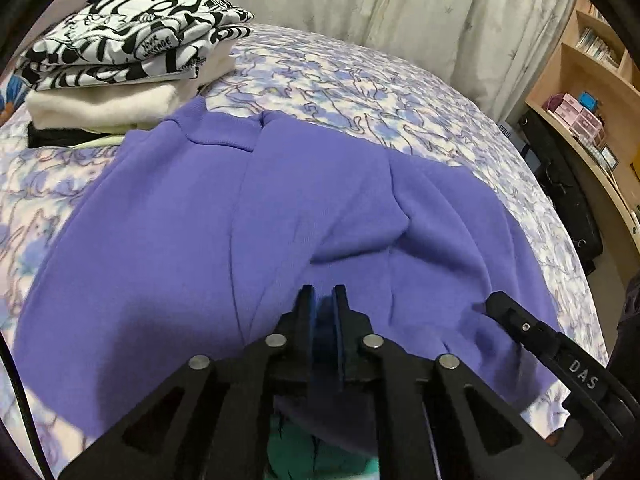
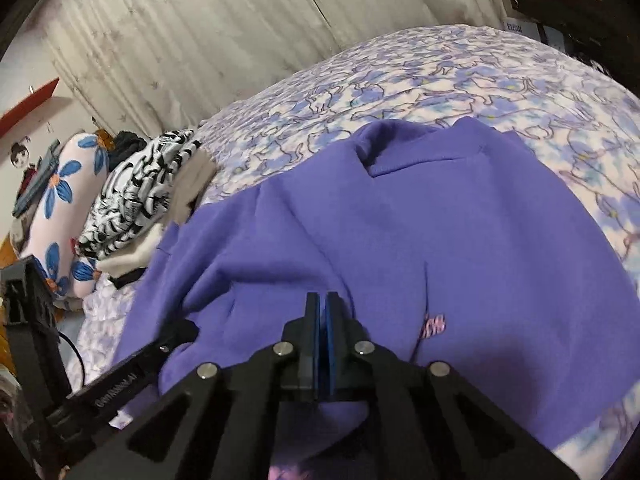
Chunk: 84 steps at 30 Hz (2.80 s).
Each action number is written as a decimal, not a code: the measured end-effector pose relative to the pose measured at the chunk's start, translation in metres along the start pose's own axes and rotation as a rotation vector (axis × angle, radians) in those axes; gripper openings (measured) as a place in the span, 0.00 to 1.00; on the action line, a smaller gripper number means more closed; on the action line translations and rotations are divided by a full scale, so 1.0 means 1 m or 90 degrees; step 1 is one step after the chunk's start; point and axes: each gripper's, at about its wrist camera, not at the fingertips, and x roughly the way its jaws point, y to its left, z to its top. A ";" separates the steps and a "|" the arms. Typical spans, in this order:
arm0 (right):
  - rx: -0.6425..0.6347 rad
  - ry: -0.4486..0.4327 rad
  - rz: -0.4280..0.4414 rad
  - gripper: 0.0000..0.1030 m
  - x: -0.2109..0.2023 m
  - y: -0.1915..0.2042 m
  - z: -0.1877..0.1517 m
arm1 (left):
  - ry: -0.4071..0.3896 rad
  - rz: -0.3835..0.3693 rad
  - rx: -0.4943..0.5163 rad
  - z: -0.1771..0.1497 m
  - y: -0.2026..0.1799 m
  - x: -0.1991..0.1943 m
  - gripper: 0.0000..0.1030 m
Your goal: Fold large clothes
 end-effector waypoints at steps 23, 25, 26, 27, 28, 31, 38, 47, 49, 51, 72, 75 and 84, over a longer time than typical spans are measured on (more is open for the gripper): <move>-0.088 0.012 0.015 0.26 -0.133 0.075 -0.068 | -0.068 0.020 0.020 -0.072 -0.004 -0.188 0.54; -0.099 0.006 0.012 0.29 -0.136 0.081 -0.072 | -0.072 0.016 0.017 -0.077 0.000 -0.195 0.55; -0.105 0.002 0.010 0.29 -0.137 0.084 -0.074 | -0.072 0.013 0.016 -0.079 0.002 -0.196 0.55; -0.111 0.001 0.006 0.29 -0.137 0.086 -0.076 | -0.070 0.010 0.013 -0.082 0.006 -0.197 0.55; -0.117 0.001 0.003 0.29 -0.137 0.089 -0.078 | -0.068 0.009 0.009 -0.084 0.008 -0.197 0.55; -0.132 -0.010 0.001 0.29 -0.135 0.094 -0.082 | -0.057 -0.003 -0.010 -0.089 0.022 -0.189 0.56; -0.151 -0.018 -0.019 0.29 -0.108 0.097 -0.084 | -0.014 -0.061 -0.100 -0.095 0.068 -0.140 0.56; -0.177 -0.057 -0.043 0.28 -0.059 0.099 -0.047 | 0.009 -0.071 -0.199 -0.081 0.109 -0.064 0.56; -0.187 -0.068 -0.055 0.28 -0.046 0.099 -0.036 | 0.024 -0.069 -0.228 -0.074 0.119 -0.044 0.56; -0.197 -0.079 -0.067 0.26 -0.032 0.098 -0.029 | 0.031 -0.080 -0.244 -0.064 0.127 -0.027 0.57; -0.130 0.000 -0.049 0.21 0.034 0.050 -0.048 | -0.202 0.025 -0.080 -0.012 0.054 -0.053 0.15; -0.063 0.018 -0.009 0.21 0.031 0.034 -0.043 | -0.230 0.032 0.000 -0.001 0.013 -0.069 0.15; 0.095 0.063 0.101 0.22 -0.014 -0.029 -0.037 | -0.258 0.004 0.222 -0.004 -0.118 -0.087 0.15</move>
